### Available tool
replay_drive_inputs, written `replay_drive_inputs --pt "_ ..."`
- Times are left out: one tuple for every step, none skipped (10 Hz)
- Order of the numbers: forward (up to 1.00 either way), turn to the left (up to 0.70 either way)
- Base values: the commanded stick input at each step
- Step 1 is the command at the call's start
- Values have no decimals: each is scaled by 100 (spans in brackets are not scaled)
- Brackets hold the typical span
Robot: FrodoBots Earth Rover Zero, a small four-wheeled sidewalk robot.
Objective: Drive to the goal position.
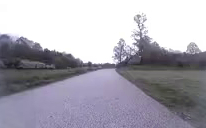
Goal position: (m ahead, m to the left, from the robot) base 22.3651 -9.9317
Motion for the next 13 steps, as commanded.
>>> replay_drive_inputs --pt "0 0" --pt "0 0" --pt "0 0" --pt "0 0" --pt "13 0" --pt "57 0" --pt "100 0" --pt "100 0" --pt "100 0" --pt "100 0" --pt "100 0" --pt "100 0" --pt "100 0"
